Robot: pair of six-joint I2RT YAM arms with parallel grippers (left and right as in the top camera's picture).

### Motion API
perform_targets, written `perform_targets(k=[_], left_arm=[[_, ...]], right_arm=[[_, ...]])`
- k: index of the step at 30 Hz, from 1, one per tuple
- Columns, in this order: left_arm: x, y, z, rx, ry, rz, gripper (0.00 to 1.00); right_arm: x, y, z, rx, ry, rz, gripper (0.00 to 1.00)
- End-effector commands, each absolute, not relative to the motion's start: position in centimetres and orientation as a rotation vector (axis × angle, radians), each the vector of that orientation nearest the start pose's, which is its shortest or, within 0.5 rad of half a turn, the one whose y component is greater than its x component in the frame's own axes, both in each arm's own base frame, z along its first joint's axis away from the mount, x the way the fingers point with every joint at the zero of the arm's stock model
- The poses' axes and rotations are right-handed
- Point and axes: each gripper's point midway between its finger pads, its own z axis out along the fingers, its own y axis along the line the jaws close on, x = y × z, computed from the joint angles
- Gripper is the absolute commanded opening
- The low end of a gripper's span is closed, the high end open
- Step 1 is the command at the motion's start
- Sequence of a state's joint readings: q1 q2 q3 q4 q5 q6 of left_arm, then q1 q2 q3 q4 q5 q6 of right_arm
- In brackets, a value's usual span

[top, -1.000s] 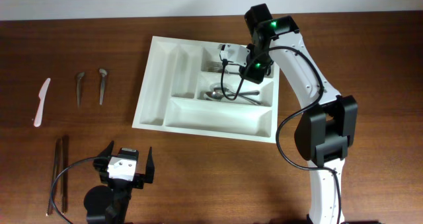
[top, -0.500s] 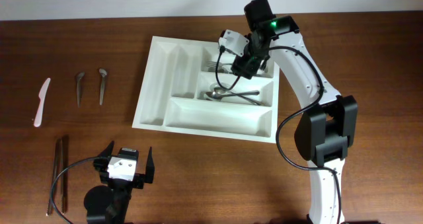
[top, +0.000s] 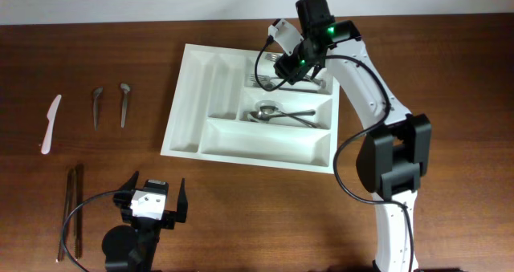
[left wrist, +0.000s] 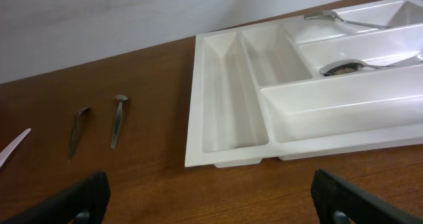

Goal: Pack container
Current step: 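Lower the spoon into the middle-right compartment and open the right gripper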

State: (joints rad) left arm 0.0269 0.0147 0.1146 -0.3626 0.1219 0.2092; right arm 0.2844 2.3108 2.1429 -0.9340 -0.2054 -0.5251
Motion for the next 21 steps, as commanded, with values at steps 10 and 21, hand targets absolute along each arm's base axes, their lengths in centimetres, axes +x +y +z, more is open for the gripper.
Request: perform_targets(k=[10,21], left_arm=[[23.1,-1.2,13.8,0.254,1.812,0.074,0.99],[23.1,-1.2,13.8,0.254,1.812,0.074,0.99]], right_arm=[[52.7,19.0,5.8,-1.038,2.532,0.217,0.7],[53.4,18.9,4.0,-0.973,2.562,0.23,0.7]])
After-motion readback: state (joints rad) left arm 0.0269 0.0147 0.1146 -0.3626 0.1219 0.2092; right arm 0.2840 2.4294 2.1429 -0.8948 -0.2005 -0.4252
